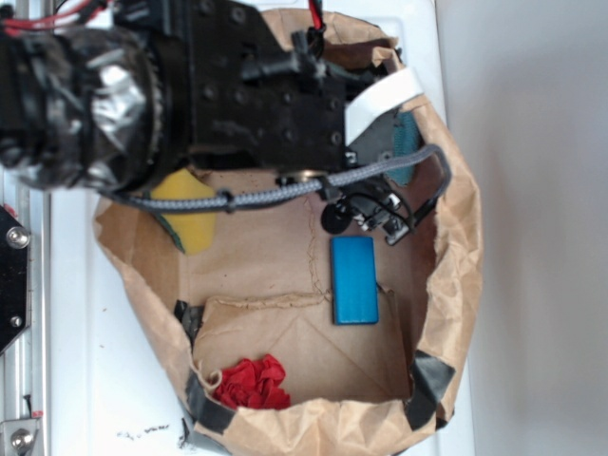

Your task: Grab the blue cloth.

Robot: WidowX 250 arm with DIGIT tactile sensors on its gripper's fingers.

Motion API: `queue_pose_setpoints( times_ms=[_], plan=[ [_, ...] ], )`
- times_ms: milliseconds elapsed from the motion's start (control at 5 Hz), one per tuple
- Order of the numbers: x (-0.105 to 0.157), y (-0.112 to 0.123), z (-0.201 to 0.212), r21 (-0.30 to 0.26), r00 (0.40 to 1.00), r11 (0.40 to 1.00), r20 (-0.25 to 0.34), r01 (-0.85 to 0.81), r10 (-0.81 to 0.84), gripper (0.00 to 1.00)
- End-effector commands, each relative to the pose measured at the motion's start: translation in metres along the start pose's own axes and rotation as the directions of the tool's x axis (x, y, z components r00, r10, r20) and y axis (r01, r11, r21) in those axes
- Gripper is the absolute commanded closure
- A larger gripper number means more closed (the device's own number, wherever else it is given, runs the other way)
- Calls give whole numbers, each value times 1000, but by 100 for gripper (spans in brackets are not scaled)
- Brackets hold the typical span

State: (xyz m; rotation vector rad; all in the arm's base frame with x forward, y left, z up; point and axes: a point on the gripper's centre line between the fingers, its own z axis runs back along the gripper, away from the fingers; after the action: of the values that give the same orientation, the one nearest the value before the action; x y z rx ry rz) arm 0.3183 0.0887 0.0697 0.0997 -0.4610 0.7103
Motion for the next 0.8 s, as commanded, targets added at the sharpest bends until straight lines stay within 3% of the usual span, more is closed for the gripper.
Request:
queue_pose_setpoints(
  times_ms=[0,200,400,600],
  plan=[
    [24,-6,-1,-28,996,999,75,-36,38,0],
    [24,-7,-3,-24,995,999,89,-35,37,0],
    [21,-9,-5,-24,993,999,113,-34,36,59],
    [20,-10,-3,-26,992,999,119,-29,32,100]
  ],
)
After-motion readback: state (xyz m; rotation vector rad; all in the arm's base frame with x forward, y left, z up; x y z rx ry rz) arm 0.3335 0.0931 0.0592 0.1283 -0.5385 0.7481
